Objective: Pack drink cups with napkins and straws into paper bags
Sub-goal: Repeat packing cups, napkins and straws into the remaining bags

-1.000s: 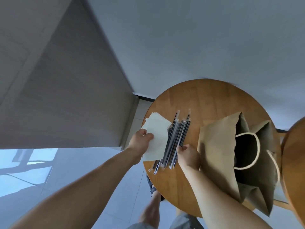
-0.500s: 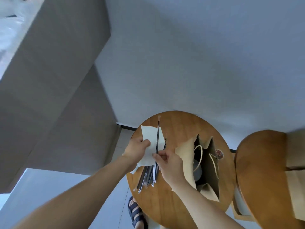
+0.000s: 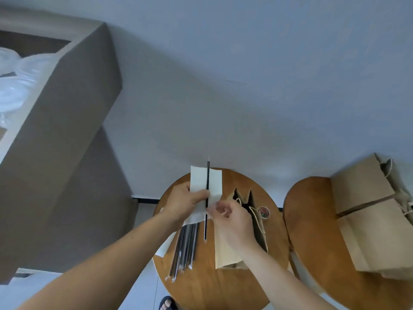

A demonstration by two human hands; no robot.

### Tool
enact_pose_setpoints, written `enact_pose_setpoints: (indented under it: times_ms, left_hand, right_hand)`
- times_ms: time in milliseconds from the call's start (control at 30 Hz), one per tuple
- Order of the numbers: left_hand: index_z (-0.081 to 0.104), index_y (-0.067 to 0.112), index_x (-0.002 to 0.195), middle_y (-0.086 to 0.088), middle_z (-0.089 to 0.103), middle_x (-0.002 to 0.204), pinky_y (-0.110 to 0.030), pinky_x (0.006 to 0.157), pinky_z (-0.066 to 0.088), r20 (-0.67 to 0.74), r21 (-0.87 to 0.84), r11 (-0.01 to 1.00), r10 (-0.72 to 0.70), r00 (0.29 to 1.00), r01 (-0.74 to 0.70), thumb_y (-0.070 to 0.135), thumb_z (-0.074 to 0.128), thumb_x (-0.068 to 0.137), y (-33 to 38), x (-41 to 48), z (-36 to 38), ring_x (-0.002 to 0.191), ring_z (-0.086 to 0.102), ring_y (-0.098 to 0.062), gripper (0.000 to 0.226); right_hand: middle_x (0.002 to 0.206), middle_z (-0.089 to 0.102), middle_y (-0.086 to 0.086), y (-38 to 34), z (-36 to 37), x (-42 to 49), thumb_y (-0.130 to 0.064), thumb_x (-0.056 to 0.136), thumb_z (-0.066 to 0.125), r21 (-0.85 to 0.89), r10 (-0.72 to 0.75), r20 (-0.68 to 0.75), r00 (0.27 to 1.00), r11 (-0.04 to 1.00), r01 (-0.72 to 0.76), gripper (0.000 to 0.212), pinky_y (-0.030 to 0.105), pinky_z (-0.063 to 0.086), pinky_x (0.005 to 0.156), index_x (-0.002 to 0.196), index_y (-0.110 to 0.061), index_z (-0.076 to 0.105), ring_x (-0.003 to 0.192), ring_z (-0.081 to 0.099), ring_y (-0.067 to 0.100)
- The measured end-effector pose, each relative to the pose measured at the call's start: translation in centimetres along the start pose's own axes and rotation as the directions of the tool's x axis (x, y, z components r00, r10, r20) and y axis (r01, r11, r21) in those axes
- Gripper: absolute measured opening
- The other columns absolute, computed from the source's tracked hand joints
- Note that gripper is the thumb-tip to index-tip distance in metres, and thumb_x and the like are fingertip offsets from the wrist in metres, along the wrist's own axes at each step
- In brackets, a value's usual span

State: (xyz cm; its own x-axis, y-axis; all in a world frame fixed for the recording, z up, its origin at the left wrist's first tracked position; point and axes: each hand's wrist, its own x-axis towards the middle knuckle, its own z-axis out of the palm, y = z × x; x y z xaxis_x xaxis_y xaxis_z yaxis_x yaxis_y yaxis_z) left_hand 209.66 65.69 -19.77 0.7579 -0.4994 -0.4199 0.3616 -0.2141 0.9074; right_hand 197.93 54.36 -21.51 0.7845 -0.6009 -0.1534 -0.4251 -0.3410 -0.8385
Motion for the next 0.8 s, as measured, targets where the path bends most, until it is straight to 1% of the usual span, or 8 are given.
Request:
enact_pose_setpoints:
  times_ms: [100, 167, 267, 400, 533, 633, 733, 800]
  left_hand:
    - [0.071, 0.018, 0.104, 0.001, 0.077, 0.099, -0.033, 0.072, 0.059, 0.109, -0.039, 0.999, 0.037, 0.993, -0.033, 0.014, 0.071, 0.088, 1.9, -0.3, 0.6, 0.087, 0.074, -0.018, 0.017]
    - [0.070, 0.014, 0.110, -0.003, 0.076, 0.102, -0.040, 0.078, 0.060, 0.190, -0.035, 0.998, 0.054, 0.980, -0.048, 0.012, 0.068, 0.089, 3.0, -0.6, 1.4, 0.092, 0.073, -0.025, 0.021]
    - [0.069, 0.010, 0.113, -0.011, 0.075, 0.103, -0.046, 0.080, 0.060, 0.249, -0.041, 0.998, 0.051, 0.967, -0.042, 0.012, 0.069, 0.087, 4.4, -1.1, 2.8, 0.094, 0.072, -0.032, 0.026]
    - [0.068, 0.005, 0.113, -0.019, 0.072, 0.106, -0.056, 0.088, 0.056, 0.261, -0.045, 0.999, 0.032, 0.965, -0.020, 0.009, 0.068, 0.087, 5.7, -1.2, 5.1, 0.098, 0.069, -0.040, 0.026]
    - [0.068, 0.005, 0.112, -0.019, 0.073, 0.104, -0.053, 0.087, 0.057, 0.255, -0.048, 0.998, 0.039, 0.966, -0.028, 0.009, 0.068, 0.087, 6.4, -0.8, 7.2, 0.096, 0.070, -0.039, 0.025]
    - [0.064, 0.012, 0.114, -0.014, 0.072, 0.105, -0.045, 0.082, 0.060, 0.206, -0.009, 0.997, 0.074, 0.976, -0.074, 0.016, 0.069, 0.088, 5.9, 0.1, 8.2, 0.093, 0.071, -0.031, 0.027]
    - [0.058, 0.021, 0.113, -0.005, 0.065, 0.108, -0.038, 0.078, 0.058, 0.083, 0.201, 0.976, 0.073, 0.994, -0.088, 0.020, 0.066, 0.088, 3.9, 1.2, 7.8, 0.089, 0.069, -0.020, 0.027]
    - [0.053, 0.025, 0.122, 0.003, 0.062, 0.110, -0.033, 0.076, 0.060, 0.092, 0.389, 0.921, -0.002, 0.996, -0.034, 0.025, 0.067, 0.084, 1.7, 1.6, 7.1, 0.090, 0.067, -0.013, 0.041]
  right_hand:
    - [0.105, 0.067, -0.018, -1.1, -3.5, 1.1, -0.042, 0.075, 0.082, 0.102, 0.030, -0.025, 0.999, 0.994, -0.027, 0.043, 0.022, 0.049, 0.081, 0.112, -0.032, 0.062, 0.097, 0.062, 0.000]
    - [0.108, 0.072, -0.011, -1.8, -5.5, 1.9, -0.032, 0.078, 0.083, 0.190, 0.008, 0.104, 0.995, 0.981, -0.028, 0.043, 0.028, 0.053, 0.087, 0.116, -0.025, 0.065, 0.101, 0.066, 0.007]
    - [0.104, 0.075, -0.005, -2.6, -7.5, 2.6, -0.019, 0.080, 0.081, 0.307, -0.049, 0.271, 0.961, 0.951, -0.038, 0.032, 0.032, 0.057, 0.086, 0.110, -0.020, 0.070, 0.099, 0.070, 0.013]
    - [0.099, 0.076, -0.003, -2.1, -9.0, 3.7, -0.020, 0.081, 0.081, 0.288, -0.062, 0.237, 0.969, 0.957, -0.009, 0.021, 0.040, 0.057, 0.087, 0.101, -0.023, 0.074, 0.094, 0.072, 0.016]
    - [0.100, 0.076, -0.003, -1.2, -10.8, 4.7, -0.023, 0.082, 0.079, 0.331, -0.113, 0.269, 0.956, 0.944, 0.019, 0.017, 0.034, 0.058, 0.082, 0.097, -0.029, 0.075, 0.094, 0.072, 0.016]
    - [0.096, 0.076, -0.007, -0.5, -12.2, 5.8, -0.023, 0.082, 0.080, 0.318, -0.100, 0.206, 0.973, 0.948, 0.030, 0.016, 0.023, 0.057, 0.070, 0.096, -0.025, 0.074, 0.089, 0.073, 0.013]
    - [0.088, 0.074, -0.012, -0.1, -13.8, 7.9, -0.028, 0.083, 0.078, 0.221, -0.051, 0.039, 0.998, 0.974, 0.041, 0.013, 0.018, 0.053, 0.059, 0.092, -0.025, 0.070, 0.079, 0.070, 0.005]
    - [0.087, 0.073, -0.012, -0.1, -14.5, 9.5, -0.029, 0.085, 0.076, 0.206, -0.028, -0.051, 0.998, 0.978, 0.038, 0.011, 0.021, 0.053, 0.058, 0.091, -0.025, 0.068, 0.076, 0.070, 0.005]
